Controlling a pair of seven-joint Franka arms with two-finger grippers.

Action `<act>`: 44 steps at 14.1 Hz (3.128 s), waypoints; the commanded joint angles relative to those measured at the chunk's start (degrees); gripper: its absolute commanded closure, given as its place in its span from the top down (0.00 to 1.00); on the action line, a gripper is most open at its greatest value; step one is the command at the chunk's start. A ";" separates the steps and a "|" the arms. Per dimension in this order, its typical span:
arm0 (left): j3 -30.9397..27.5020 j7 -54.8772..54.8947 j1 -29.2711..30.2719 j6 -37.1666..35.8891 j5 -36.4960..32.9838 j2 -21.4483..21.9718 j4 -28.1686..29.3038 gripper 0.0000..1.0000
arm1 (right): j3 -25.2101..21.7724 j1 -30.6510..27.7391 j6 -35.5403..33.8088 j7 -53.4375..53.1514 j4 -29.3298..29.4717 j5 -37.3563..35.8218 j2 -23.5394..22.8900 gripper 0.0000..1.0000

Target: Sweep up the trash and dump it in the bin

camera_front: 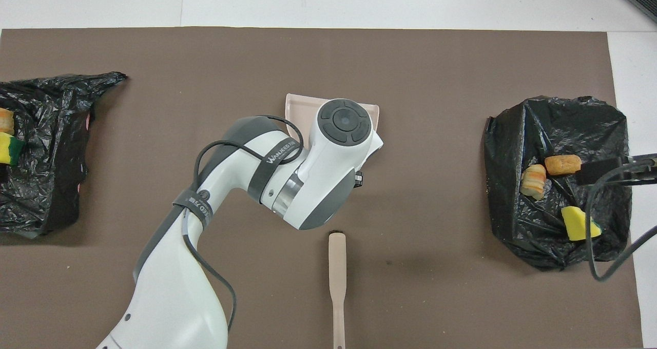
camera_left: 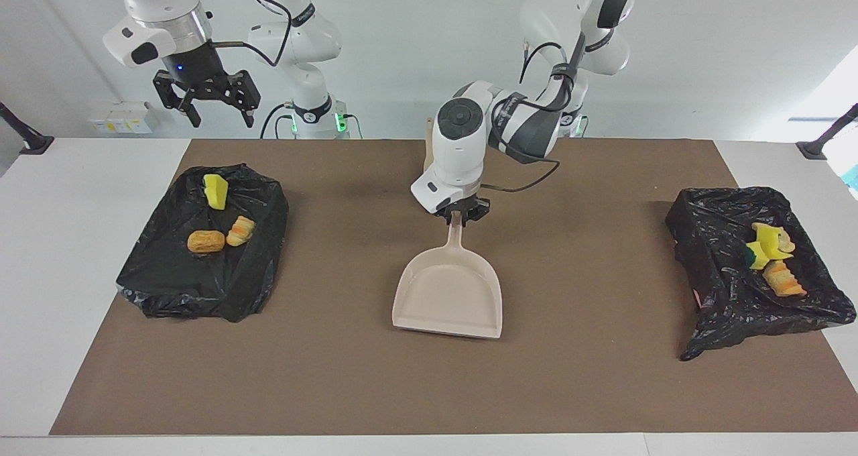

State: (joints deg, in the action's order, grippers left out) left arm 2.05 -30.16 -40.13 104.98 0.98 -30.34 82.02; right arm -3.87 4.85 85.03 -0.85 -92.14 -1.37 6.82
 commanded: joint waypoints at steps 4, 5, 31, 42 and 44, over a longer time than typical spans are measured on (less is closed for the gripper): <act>-1.61 -0.70 -0.48 1.37 -0.10 3.43 1.91 0.99 | -0.52 -1.07 0.23 1.81 -0.68 -0.30 0.74 1.00; -1.79 -0.26 0.14 0.85 -0.02 4.84 1.92 0.99 | -0.52 -1.16 -0.04 1.82 -0.76 -0.30 0.74 1.00; -4.25 41.05 36.27 -11.30 0.96 26.45 7.60 1.00 | -0.87 -1.16 1.19 1.82 -1.38 -0.03 1.09 1.00; -4.16 41.84 37.05 -17.35 -0.54 32.98 10.45 1.00 | -0.87 -1.16 0.75 1.73 -1.64 -0.03 1.27 1.00; -4.25 41.93 37.15 -17.26 -0.54 33.07 10.53 1.00 | -0.87 -1.16 1.10 1.64 -1.64 -0.03 1.27 1.00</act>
State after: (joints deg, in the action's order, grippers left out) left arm -2.16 11.30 -3.33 87.90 1.30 1.35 90.71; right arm -4.75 4.12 85.45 -0.85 -92.29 -1.39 6.82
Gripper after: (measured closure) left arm 0.000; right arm 0.000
